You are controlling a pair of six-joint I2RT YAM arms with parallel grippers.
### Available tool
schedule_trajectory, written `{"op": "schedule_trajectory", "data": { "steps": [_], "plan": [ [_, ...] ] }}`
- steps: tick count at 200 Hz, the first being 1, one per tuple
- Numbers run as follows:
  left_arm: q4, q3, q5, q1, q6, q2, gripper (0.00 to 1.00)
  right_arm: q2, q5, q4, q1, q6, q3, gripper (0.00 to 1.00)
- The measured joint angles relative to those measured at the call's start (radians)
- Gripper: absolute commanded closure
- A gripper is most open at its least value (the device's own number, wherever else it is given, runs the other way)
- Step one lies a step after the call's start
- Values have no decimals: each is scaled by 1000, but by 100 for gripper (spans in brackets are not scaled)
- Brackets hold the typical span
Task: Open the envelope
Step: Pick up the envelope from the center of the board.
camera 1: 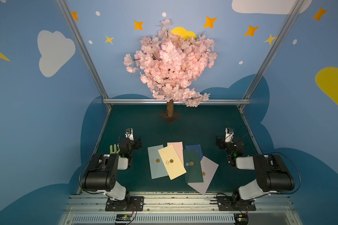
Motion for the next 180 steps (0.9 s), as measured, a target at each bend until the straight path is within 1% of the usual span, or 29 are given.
{"op": "schedule_trajectory", "data": {
  "steps": [13,25,41,60,73,98,114,131,148,169,180],
  "plan": [
    [-27,10,-2,-2,2,-8,12,-18,37,-38,5,8,7,10],
    [-86,30,-11,-9,6,-39,11,-71,64,-149,11,13,42,10],
    [-181,67,-35,-32,21,-122,10,-168,80,-296,17,16,122,9],
    [-266,114,-73,-84,24,-240,8,-278,82,-402,43,18,213,10],
    [-321,144,-79,-119,17,-312,8,-340,93,-472,88,10,265,10],
    [-481,232,-64,-182,-28,-430,8,-425,108,-629,200,2,325,10],
    [-585,293,-34,-215,-74,-487,9,-476,93,-748,256,25,355,10],
    [-679,335,32,-243,-145,-547,10,-525,68,-880,309,66,390,10],
    [-755,344,110,-273,-221,-607,12,-571,57,-985,381,102,410,11],
    [-858,344,180,-320,-308,-662,15,-613,30,-1092,476,157,415,12],
    [-911,343,210,-346,-359,-689,15,-626,8,-1138,510,200,415,13]
  ]
}}
